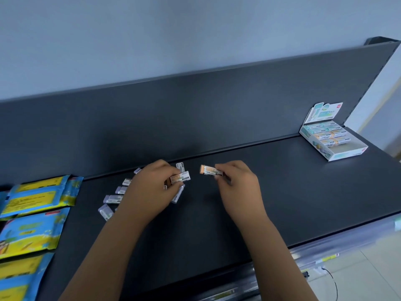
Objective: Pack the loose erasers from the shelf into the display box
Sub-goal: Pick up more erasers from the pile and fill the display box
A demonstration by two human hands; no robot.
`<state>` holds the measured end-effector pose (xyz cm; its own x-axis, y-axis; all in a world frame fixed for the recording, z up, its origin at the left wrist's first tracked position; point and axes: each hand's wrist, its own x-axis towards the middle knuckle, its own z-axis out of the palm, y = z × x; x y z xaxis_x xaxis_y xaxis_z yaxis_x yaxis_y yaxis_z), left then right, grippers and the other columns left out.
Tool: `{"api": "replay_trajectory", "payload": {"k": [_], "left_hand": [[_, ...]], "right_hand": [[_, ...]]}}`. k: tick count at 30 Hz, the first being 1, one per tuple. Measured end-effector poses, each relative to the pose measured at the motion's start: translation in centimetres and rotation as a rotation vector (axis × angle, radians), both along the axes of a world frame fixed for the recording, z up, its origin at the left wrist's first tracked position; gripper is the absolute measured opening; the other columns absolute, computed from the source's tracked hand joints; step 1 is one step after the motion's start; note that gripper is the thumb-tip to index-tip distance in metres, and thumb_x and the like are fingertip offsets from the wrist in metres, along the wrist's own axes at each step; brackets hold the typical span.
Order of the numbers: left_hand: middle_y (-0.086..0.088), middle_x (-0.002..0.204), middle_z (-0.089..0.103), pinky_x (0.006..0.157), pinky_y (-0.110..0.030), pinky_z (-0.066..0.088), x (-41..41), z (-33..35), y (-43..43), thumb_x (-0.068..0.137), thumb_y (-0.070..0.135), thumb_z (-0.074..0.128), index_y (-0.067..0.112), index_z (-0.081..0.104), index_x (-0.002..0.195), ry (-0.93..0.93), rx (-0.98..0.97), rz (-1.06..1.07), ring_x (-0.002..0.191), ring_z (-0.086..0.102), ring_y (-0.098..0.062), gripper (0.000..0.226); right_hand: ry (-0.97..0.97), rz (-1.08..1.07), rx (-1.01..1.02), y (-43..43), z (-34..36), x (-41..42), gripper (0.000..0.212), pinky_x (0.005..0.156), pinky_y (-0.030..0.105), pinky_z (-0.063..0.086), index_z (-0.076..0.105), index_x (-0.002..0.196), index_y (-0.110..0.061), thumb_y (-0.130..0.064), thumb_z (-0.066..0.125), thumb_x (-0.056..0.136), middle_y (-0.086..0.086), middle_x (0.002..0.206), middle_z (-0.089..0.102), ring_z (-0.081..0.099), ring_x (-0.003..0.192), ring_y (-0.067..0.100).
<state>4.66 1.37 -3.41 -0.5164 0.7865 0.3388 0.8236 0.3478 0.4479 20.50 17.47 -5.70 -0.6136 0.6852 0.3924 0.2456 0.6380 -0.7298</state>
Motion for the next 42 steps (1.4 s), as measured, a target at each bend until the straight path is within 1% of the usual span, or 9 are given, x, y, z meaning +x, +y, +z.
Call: {"api": "replay_trajectory", "payload": {"k": [3, 10, 15, 22, 25, 28, 32, 35, 42], "left_hand": [[0.014, 0.093, 0.059, 0.076, -0.032, 0.051, 1.3, 0.3, 2.1, 0.081, 0.022, 0.078, 0.026, 0.074, 0.100, 0.008, 0.020, 0.009, 0.084, 0.059, -0.007, 0.020], [0.012, 0.087, 0.058, 0.073, -0.036, 0.051, 6.6, 0.4, 10.7, 0.081, 0.023, 0.078, 0.027, 0.073, 0.096, 0.021, 0.003, 0.049, 0.078, 0.057, -0.006, 0.017], [0.013, 0.089, 0.059, 0.074, -0.035, 0.052, 10.5, 0.1, 16.1, 0.084, 0.026, 0.075, 0.030, 0.072, 0.097, 0.012, -0.012, 0.120, 0.081, 0.057, -0.005, 0.015], [0.015, 0.091, 0.060, 0.077, -0.029, 0.051, 14.2, 0.2, 18.3, 0.083, 0.023, 0.077, 0.027, 0.072, 0.104, -0.006, -0.014, 0.185, 0.083, 0.058, -0.004, 0.022], [0.017, 0.093, 0.061, 0.080, -0.017, 0.046, 15.3, 0.1, 19.0, 0.082, 0.019, 0.078, 0.026, 0.067, 0.120, -0.073, 0.063, 0.204, 0.086, 0.059, -0.002, 0.041], [0.017, 0.093, 0.060, 0.079, -0.009, 0.041, 16.0, -0.1, 19.7, 0.082, 0.017, 0.078, 0.026, 0.067, 0.120, -0.073, 0.074, 0.161, 0.088, 0.058, 0.000, 0.041], [0.016, 0.090, 0.059, 0.075, -0.025, 0.049, 16.1, -0.2, 20.0, 0.083, 0.018, 0.078, 0.026, 0.072, 0.101, -0.037, 0.064, 0.080, 0.084, 0.059, -0.005, 0.021], [0.014, 0.091, 0.059, 0.075, -0.034, 0.051, 16.3, -0.5, 20.8, 0.084, 0.016, 0.077, 0.024, 0.072, 0.100, -0.043, 0.103, 0.033, 0.085, 0.060, -0.010, 0.018], [0.015, 0.094, 0.059, 0.079, -0.037, 0.053, 17.6, -0.3, 25.1, 0.085, 0.019, 0.076, 0.024, 0.072, 0.105, -0.050, 0.105, 0.013, 0.088, 0.062, -0.011, 0.021]], "right_hand": [[-0.014, 0.020, 0.022, 2.1, 0.0, 0.8, 0.024, 0.072, 0.012, 0.043, 0.075, 0.107, -0.015, -0.003, 0.065, 0.089, -0.007, 0.103, 0.060, 0.057, 0.082, 0.006], [-0.058, 0.114, 0.071, 10.1, 0.1, 5.4, 0.026, 0.075, 0.030, 0.053, 0.073, 0.113, -0.016, -0.007, 0.067, 0.089, -0.006, 0.105, 0.060, 0.060, 0.084, 0.011], [-0.093, 0.234, 0.116, 17.0, 1.1, 8.7, 0.026, 0.081, 0.029, 0.052, 0.071, 0.117, -0.016, -0.013, 0.067, 0.091, -0.006, 0.109, 0.060, 0.059, 0.091, 0.010], [-0.120, 0.255, 0.107, 20.9, 0.8, 11.4, 0.024, 0.078, 0.026, 0.050, 0.072, 0.114, -0.015, -0.011, 0.068, 0.091, -0.006, 0.106, 0.059, 0.059, 0.087, 0.010], [-0.139, 0.295, 0.064, 21.1, 0.5, 12.4, 0.025, 0.080, 0.026, 0.050, 0.072, 0.115, -0.016, -0.012, 0.067, 0.091, -0.006, 0.105, 0.059, 0.059, 0.088, 0.010], [-0.149, 0.297, 0.056, 21.9, 0.6, 12.5, 0.023, 0.084, 0.029, 0.051, 0.074, 0.111, -0.017, -0.012, 0.068, 0.090, -0.004, 0.103, 0.061, 0.060, 0.090, 0.011], [-0.122, 0.274, 0.040, 22.7, 1.2, 13.0, 0.021, 0.086, 0.028, 0.050, 0.074, 0.109, -0.017, -0.012, 0.068, 0.090, -0.004, 0.100, 0.061, 0.060, 0.090, 0.010], [-0.094, 0.239, 0.008, 23.8, 1.5, 13.9, 0.023, 0.087, 0.024, 0.049, 0.074, 0.112, -0.018, -0.014, 0.070, 0.090, -0.006, 0.100, 0.062, 0.059, 0.091, 0.007], [-0.159, 0.253, 0.085, 27.7, 2.5, 15.3, 0.021, 0.088, 0.033, 0.050, 0.071, 0.115, -0.015, -0.014, 0.063, 0.095, -0.003, 0.108, 0.060, 0.058, 0.095, 0.012]]}}
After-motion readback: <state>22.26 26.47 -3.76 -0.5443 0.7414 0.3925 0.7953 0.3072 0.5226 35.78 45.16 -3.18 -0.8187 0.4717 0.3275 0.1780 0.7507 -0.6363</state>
